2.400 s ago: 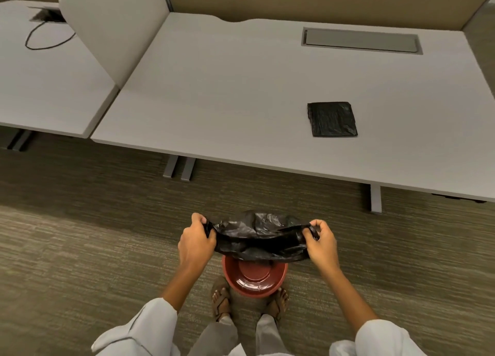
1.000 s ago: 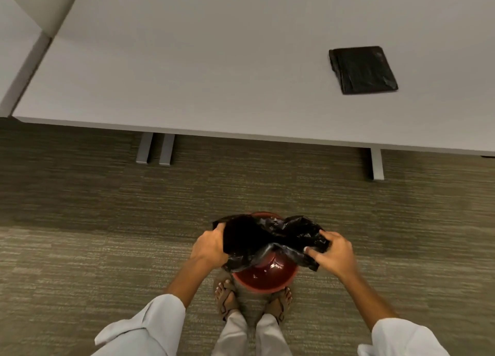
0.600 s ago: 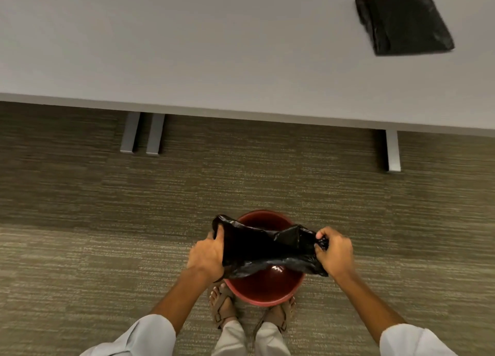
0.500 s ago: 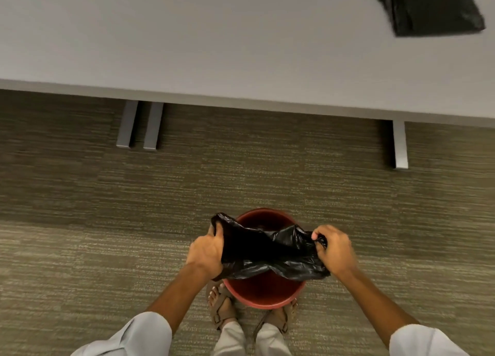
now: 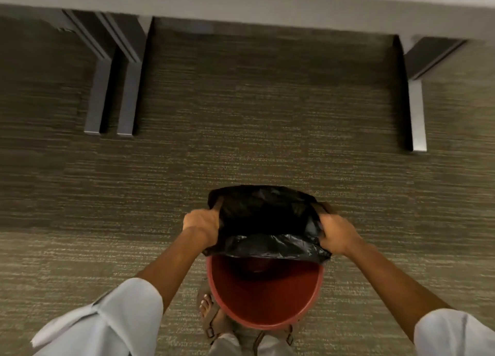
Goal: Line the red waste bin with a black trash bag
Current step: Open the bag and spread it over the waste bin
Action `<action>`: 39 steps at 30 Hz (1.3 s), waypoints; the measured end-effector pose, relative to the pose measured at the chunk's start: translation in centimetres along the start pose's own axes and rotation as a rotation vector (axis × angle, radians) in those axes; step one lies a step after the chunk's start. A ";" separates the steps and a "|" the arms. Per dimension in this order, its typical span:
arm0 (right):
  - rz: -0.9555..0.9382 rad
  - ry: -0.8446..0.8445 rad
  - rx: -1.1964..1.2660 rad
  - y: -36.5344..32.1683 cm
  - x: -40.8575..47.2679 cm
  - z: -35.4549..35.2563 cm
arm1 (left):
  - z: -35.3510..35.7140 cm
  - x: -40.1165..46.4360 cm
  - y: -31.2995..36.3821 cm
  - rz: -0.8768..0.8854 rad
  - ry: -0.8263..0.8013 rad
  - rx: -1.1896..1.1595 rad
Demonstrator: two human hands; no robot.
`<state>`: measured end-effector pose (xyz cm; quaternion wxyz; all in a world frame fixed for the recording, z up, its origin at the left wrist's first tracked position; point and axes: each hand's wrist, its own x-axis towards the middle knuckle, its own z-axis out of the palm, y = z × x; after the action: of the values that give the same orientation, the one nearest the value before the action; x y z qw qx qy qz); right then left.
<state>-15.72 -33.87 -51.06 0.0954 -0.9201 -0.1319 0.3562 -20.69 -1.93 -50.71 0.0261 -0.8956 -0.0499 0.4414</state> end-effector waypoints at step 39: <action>0.879 0.203 2.244 -2.0 -13.9 18.9 | 16.3 -6.9 -1.2 -0.401 -0.118 -2.029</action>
<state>-38.86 -34.73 -55.49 0.7216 -0.3155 0.5827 0.2006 -37.90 -1.47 -55.14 -0.6702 -0.4489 -0.5476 0.2224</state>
